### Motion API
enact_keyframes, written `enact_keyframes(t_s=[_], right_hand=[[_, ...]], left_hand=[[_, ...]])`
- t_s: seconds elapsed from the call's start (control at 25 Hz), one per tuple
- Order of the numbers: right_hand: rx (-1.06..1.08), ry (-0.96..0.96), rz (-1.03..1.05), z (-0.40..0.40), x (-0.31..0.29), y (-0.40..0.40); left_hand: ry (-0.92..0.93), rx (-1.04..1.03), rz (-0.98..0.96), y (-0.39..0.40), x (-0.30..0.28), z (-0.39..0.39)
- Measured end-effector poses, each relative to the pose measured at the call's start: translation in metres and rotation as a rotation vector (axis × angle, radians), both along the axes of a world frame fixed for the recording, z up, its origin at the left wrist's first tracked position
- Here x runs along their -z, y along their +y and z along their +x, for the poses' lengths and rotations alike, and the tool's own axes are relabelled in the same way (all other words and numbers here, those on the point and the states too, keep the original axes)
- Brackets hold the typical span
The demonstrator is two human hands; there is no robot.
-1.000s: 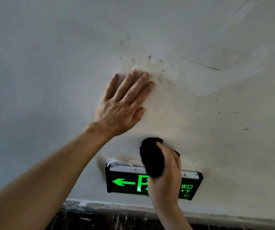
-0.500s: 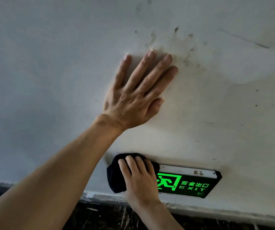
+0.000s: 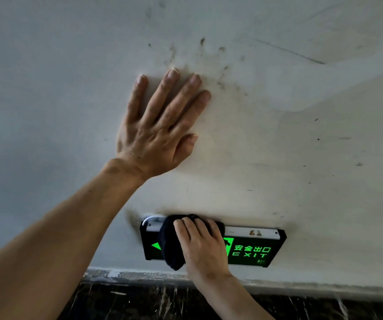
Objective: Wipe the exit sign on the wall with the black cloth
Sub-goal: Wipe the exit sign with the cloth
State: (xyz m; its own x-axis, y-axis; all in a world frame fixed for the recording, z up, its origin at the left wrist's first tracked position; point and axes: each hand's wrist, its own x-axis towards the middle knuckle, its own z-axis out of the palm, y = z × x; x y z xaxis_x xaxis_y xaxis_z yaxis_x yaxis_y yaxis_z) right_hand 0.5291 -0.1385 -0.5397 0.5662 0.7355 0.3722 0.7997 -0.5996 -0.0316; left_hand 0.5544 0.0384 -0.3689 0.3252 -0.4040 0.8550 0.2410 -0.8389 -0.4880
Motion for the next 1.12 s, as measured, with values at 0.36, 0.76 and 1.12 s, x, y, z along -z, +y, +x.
enact_keyframes(t_s=[0.36, 0.76, 1.12], right_hand=[[0.026, -0.103, -0.020, 0.035, 0.001, -0.066], [0.005, 0.042, 0.061, 0.070, 0.010, -0.126], [0.180, 0.087, 0.349, 0.056, 0.021, -0.116]], left_hand=[[-0.035, -0.013, 0.012, 0.002, 0.003, 0.002], [-0.034, -0.005, 0.009, 0.003, 0.004, 0.003], [-0.034, -0.010, 0.009, 0.003, 0.004, 0.003]])
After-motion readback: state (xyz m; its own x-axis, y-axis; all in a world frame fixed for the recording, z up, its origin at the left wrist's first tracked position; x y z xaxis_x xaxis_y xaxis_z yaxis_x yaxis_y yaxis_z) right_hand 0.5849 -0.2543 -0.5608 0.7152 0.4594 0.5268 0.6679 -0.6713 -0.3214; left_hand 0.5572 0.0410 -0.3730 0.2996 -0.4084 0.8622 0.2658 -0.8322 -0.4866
